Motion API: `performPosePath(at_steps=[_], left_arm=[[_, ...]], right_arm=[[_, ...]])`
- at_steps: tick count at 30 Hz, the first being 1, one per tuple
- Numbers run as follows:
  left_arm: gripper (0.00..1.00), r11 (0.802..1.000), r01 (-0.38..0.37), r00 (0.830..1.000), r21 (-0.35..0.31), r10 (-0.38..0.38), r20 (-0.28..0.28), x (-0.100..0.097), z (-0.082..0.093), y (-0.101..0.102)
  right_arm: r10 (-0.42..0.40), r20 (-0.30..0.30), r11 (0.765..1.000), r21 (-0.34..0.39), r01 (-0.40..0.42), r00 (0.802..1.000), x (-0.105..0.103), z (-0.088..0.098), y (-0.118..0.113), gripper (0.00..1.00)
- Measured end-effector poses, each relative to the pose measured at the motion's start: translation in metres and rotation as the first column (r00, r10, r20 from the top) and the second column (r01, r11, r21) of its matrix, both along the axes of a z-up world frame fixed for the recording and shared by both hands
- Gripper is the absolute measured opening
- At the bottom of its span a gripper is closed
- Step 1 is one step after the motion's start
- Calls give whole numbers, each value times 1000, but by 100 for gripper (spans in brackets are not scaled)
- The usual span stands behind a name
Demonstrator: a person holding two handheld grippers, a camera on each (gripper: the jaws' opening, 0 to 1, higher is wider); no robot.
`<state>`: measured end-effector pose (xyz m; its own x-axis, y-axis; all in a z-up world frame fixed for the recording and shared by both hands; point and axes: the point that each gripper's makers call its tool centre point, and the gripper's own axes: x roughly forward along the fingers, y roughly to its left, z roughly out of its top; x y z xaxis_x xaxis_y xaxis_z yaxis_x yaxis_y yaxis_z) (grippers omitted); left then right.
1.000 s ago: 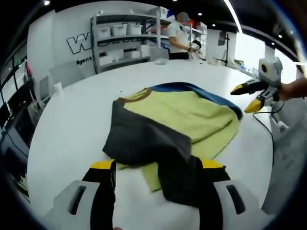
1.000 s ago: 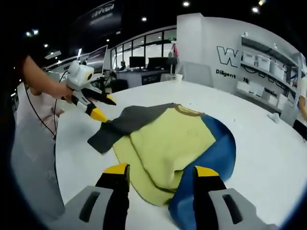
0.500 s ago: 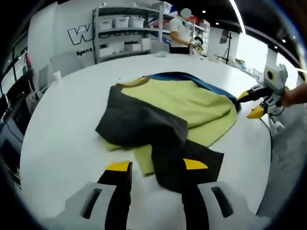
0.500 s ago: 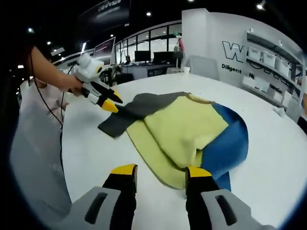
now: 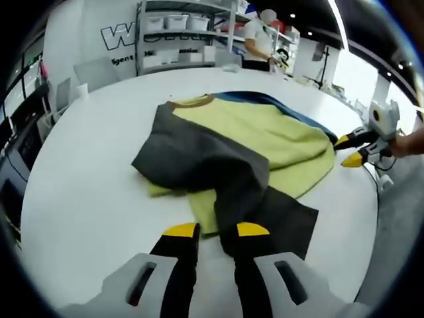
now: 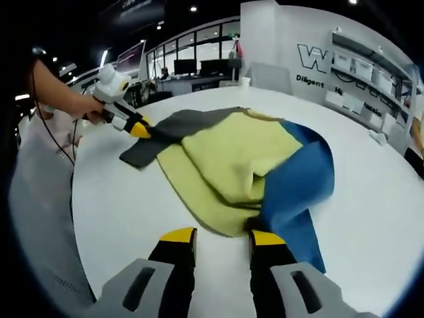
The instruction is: Fold the garment on the visible template until the final outline fits inside the template.
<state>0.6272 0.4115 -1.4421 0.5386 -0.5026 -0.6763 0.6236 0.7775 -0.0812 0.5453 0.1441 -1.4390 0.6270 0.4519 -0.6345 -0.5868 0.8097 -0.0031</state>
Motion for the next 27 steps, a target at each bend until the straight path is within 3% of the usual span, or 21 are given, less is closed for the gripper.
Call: performPosePath(at_steps=[7, 19, 25, 27], left_arm=[[11, 1000, -3, 1000, -10, 3, -17, -3, 1, -3], [8, 1000, -12, 999, -15, 11, -34, -5, 3, -5], [8, 1000, -1, 999, -8, 1, -37, -6, 5, -7], [8, 1000, 2, 999, -10, -2, -43, -6, 4, -7]], right_arm=[[-56, 5, 998, 3, 56, 998, 10, 0, -12, 27], [-67, 4, 998, -2, 67, 998, 26, -4, -14, 23], [-39, -2, 999, -11, 39, 999, 26, -6, -10, 11], [-10, -4, 1000, -16, 10, 1000, 24, -7, -7, 1]])
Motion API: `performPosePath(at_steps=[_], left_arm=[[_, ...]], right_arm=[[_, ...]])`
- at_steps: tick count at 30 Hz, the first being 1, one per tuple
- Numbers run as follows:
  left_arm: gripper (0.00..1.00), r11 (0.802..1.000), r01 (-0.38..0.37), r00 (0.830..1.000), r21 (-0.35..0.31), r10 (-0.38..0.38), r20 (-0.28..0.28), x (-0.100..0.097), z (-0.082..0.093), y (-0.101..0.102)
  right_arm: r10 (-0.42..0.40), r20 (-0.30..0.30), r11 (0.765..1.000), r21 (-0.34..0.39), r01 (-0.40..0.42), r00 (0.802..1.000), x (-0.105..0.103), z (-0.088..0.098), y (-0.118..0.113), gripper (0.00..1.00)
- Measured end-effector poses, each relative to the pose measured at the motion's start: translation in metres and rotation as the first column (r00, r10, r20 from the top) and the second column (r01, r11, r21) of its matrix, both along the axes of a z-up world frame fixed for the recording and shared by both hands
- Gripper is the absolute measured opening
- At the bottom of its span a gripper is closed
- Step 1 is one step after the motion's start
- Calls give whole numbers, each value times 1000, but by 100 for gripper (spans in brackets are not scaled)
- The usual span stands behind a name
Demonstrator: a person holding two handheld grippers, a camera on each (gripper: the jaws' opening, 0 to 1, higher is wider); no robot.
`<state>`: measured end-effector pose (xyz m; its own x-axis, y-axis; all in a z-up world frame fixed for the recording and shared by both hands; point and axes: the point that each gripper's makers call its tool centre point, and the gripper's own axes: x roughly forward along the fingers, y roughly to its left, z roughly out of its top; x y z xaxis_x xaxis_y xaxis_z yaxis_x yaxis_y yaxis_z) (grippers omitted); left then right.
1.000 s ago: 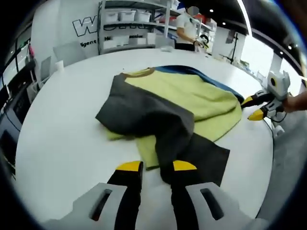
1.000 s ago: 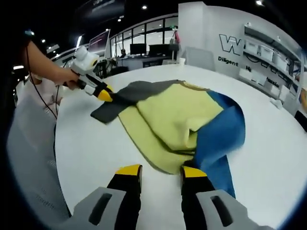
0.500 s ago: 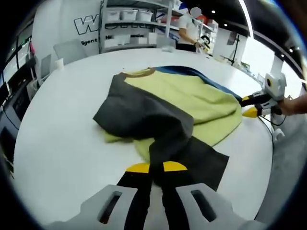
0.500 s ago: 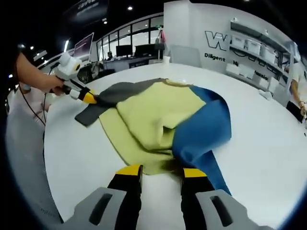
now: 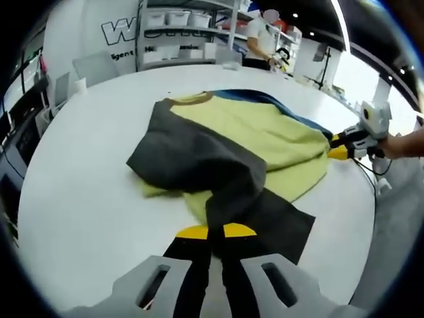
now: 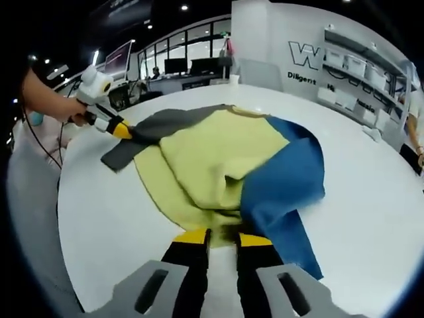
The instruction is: Fold the garment on the visible template until the final outline fits inside the template.
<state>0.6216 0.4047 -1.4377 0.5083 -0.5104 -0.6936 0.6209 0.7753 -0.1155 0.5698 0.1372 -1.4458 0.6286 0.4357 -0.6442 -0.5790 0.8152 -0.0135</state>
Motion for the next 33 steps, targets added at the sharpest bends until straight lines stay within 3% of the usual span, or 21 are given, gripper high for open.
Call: performPosePath(at_steps=[3, 10, 21, 33], left_arm=[[7, 1000, 7, 1000, -1, -7, -4, -1, -1, -1], [7, 1000, -15, 999, -19, 14, -33, -2, 2, 1], [7, 999, -25, 996, -45, 22, -81, -21, 12, 5], [7, 999, -25, 991, -49, 18, -134, -43, 21, 11]], right_arm=[[19, 6, 1000, -21, -19, 1000, -1, 0, 2, 0], [-7, -50, 1000, 29, 8, 999, -9, 7, 4, 0], [-21, -102, 996, 81, 29, 995, -31, 26, 12, 0], [-18, -178, 994, 101, 37, 984, -53, 28, 20, 0]])
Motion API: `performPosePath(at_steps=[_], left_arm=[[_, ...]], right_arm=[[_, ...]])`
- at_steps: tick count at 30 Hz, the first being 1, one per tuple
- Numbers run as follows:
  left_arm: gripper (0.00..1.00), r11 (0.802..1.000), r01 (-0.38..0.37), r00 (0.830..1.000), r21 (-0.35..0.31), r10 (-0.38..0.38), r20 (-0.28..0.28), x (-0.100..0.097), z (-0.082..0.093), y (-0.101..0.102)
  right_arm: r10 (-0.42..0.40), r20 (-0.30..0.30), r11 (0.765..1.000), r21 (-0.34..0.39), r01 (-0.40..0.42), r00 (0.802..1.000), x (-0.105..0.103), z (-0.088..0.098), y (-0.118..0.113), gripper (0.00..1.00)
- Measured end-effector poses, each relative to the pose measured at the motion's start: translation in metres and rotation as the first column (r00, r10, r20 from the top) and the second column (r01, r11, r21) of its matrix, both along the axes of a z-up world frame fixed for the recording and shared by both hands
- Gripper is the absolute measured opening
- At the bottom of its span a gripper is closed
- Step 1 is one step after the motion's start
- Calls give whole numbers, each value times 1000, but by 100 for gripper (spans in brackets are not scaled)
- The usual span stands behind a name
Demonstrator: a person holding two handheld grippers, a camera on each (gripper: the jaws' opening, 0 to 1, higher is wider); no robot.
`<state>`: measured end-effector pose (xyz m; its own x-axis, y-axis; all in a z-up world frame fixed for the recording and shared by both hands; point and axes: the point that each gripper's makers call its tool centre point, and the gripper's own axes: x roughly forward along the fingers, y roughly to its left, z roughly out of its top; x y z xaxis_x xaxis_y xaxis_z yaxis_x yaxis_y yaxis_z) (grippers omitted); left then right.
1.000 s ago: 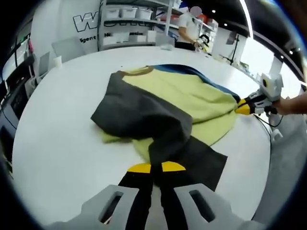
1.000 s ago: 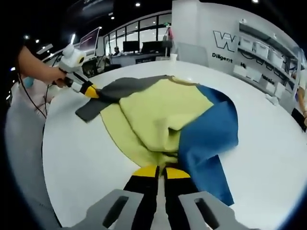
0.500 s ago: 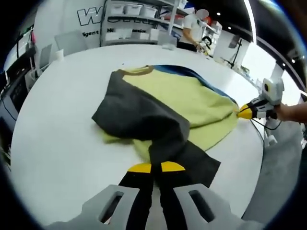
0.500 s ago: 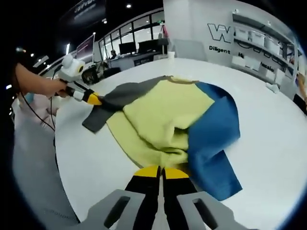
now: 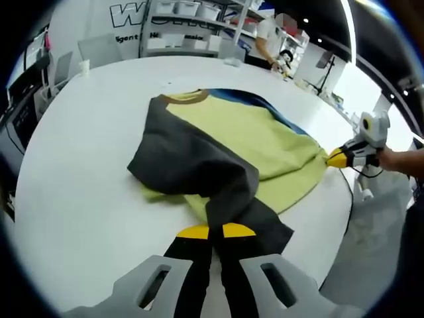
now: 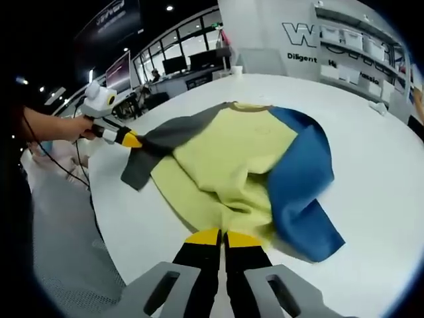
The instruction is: Fold the garment on the visible template until the final outline fits inside the template.
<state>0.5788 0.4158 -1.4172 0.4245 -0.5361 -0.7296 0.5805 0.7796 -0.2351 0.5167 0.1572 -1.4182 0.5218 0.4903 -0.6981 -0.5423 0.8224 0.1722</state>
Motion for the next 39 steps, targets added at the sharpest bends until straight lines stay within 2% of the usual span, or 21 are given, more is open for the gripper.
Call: performPosePath(at_steps=[5, 9, 17, 20, 24, 26, 28, 31, 35, 39], left_arm=[[7, 1000, -16, 998, -25, 15, -59, -9, 2, 3], [7, 999, -19, 997, -34, 16, -75, -10, 4, 5], [7, 992, -40, 988, -120, 21, -154, -14, 15, 1], [7, 994, -23, 987, -108, 5, -160, -17, 12, 3], [7, 995, -4, 991, -99, -9, -131, -18, 9, 4], [8, 997, 19, 997, -72, -25, -74, -14, 8, 6], [8, 998, 25, 998, -57, -28, -53, -14, 6, 7], [12, 999, 44, 999, -30, -44, -3, -13, 7, 9], [21, 998, 36, 999, -45, -35, 18, -12, 11, 8], [18, 998, 51, 998, -32, -50, 38, -13, 12, 6]], right_arm=[[27, -35, 999, -18, -27, 999, -10, -4, 2, 0], [60, -45, 998, -25, -61, 997, -15, -5, 5, 0], [131, -90, 991, 46, -128, 987, -24, 5, 14, 0], [165, -64, 986, 18, -164, 984, -23, 3, 11, 0], [182, -26, 982, -38, -183, 983, -21, -3, 3, 0], [185, -28, 982, -44, -186, 982, -22, -4, 0, 2], [181, -13, 982, -44, -181, 983, -20, -3, -2, 9], [177, -11, 983, -49, -178, 984, -21, -3, -5, 10], [170, 1, 983, -69, -169, 986, -19, -8, -11, 11], [168, 2, 982, -89, -167, 986, -20, -12, -16, 10]])
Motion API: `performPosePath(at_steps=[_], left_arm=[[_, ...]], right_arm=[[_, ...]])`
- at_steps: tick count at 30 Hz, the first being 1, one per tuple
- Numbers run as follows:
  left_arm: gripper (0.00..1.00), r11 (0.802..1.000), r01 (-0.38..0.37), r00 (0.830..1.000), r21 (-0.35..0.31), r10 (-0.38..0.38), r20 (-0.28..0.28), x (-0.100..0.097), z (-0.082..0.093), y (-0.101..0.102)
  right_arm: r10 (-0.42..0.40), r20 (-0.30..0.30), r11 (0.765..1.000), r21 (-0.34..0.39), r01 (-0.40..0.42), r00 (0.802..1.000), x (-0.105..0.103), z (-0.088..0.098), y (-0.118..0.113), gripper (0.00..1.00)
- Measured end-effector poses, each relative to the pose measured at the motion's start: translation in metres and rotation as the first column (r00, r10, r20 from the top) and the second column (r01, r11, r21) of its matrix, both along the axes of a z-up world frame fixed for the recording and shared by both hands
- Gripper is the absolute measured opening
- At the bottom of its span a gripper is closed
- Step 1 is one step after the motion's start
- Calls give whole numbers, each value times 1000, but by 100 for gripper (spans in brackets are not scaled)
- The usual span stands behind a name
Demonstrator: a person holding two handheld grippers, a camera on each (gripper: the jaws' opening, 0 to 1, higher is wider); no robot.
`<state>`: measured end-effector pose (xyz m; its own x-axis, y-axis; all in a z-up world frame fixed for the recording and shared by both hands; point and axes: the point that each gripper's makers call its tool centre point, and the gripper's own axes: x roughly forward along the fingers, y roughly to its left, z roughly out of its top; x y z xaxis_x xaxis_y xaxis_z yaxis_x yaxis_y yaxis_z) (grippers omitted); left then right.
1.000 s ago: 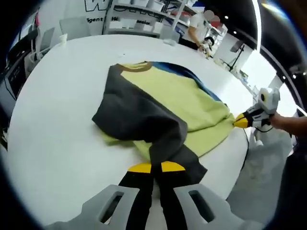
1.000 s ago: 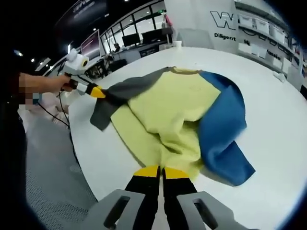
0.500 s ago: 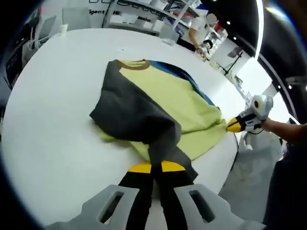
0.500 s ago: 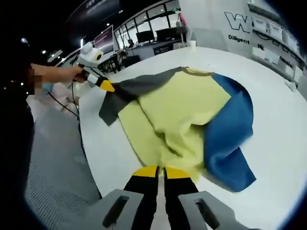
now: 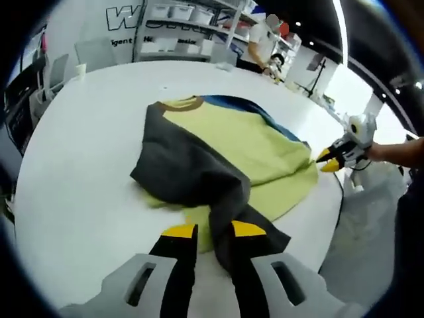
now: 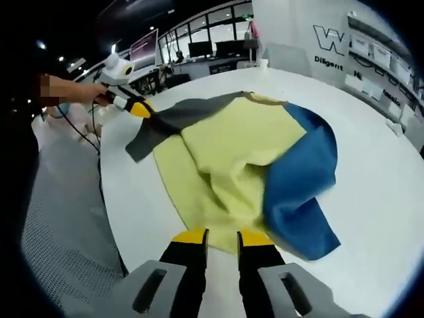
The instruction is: Fold the garment on the visible template until the final outline fits inside the template.
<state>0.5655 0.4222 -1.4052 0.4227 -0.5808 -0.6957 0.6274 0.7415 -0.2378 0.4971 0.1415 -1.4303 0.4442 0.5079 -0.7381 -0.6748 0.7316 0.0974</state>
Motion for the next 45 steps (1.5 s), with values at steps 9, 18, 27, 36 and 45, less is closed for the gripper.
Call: performPosePath(at_steps=[9, 18, 27, 36, 45], left_arm=[[7, 999, 39, 999, 22, -39, -27, -7, -7, -2], [5, 993, -82, 994, -83, 75, -85, 5, 15, 7], [5, 966, -215, 977, -143, 212, -35, 34, 42, 37], [5, 913, -367, 929, -177, 370, -21, 66, 58, 88], [5, 884, -435, 897, -169, 442, 0, 93, 61, 123]], right_arm=[[3, 4, 1000, -7, -3, 1000, -2, -3, 2, 9], [7, 4, 1000, -5, -7, 1000, -3, -2, 5, 9], [10, 13, 1000, -7, -10, 1000, -1, -1, 6, 9], [16, 25, 1000, -11, -16, 1000, 3, 1, 5, 9], [18, 31, 1000, -13, -18, 999, 5, 2, 5, 9]])
